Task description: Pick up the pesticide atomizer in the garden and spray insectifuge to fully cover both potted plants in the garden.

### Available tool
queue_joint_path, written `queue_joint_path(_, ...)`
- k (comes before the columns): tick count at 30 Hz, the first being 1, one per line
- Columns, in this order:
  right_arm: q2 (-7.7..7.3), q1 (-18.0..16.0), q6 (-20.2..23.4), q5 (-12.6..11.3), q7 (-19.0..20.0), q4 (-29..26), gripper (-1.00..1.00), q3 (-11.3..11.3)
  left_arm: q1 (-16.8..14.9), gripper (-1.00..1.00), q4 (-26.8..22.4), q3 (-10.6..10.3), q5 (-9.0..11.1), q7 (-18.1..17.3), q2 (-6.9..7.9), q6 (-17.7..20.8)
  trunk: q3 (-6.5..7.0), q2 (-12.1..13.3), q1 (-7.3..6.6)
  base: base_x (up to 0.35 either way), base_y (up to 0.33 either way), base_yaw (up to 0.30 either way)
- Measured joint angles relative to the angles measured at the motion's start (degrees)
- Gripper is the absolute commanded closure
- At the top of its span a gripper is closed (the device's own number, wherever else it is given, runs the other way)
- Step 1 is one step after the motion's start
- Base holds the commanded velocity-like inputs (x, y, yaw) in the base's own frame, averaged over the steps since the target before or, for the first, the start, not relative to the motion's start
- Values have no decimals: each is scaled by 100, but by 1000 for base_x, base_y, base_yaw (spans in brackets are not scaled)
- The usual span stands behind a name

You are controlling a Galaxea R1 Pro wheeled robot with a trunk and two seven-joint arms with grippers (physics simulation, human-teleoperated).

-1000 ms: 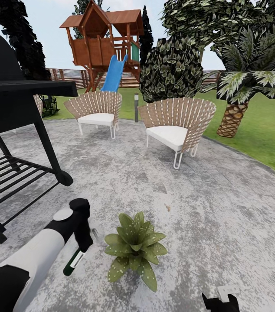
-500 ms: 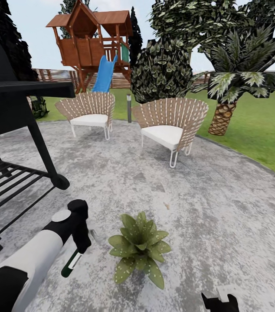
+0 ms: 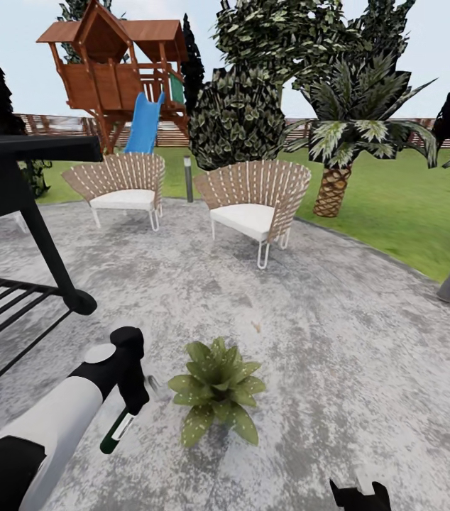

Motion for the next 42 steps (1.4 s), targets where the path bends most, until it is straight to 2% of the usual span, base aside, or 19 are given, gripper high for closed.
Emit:
queue_joint_path(5, 0, 0, 0, 7, 3, 3, -100, 0, 0, 100, 13, 5, 2, -1, -8, 10, 1, 0, -4, 28, 168, -34)
queue_joint_path(15, 0, 1, 0, 8, 5, 2, -100, 0, -1, 100, 16, -7, 6, 0, -6, 10, 25, 0, -5, 109, 209, -263)
queue_joint_path(21, 0, 0, 0, 9, 4, 2, -100, 0, -4, 100, -59, -34, -34, 1, -16, -4, 36, 0, -3, 33, 26, -144)
queue_joint_path(25, 0, 0, 0, 9, 4, 2, -100, 0, -105, 100, -81, -54, -57, -5, -145, -4, 37, 0, -3, 1, 1, -6)
queue_joint_path(27, 0, 0, 0, 17, 4, 2, -100, 0, -284, 100, -81, -43, -57, -21, -163, -2, 37, 0, -4, 0, 0, 0)
queue_joint_path(29, 0, 0, 0, 18, 4, 2, -100, 0, -328, 100, -74, -51, -53, -23, -161, -14, 36, 0, -3, 0, 0, 0)
queue_joint_path(34, 0, 0, 0, 18, 4, 2, -100, 0, -268, 100, 2, -53, -64, -17, -16, -50, 36, 0, -3, 0, 0, 0)
queue_joint_path(35, 0, -1, 0, 23, 4, 2, -100, 0, -180, 100, 16, -65, -49, -17, 112, -61, 36, 0, -3, 0, 0, 0)
queue_joint_path(37, 0, 0, 0, 26, 4, 2, -100, 0, 81, 100, 22, -61, -43, -15, 202, -219, 36, 0, -3, 0, 0, 0)
queue_joint_path(40, 0, 0, 0, 27, 4, 2, -100, 0, 197, 100, 22, -8, 2, -9, 197, -488, 36, 0, -3, 0, 0, 0)
queue_joint_path(41, 0, 0, 0, 27, 4, 2, -100, 0, 217, 100, 10, 115, 26, -6, 152, -528, 36, 0, -3, 0, 0, 0)
queue_joint_path(42, -2, 0, 0, 27, 4, 2, -100, 0, 219, 100, 8, 129, 26, 7, 150, -531, 36, 0, -3, 0, 0, 0)
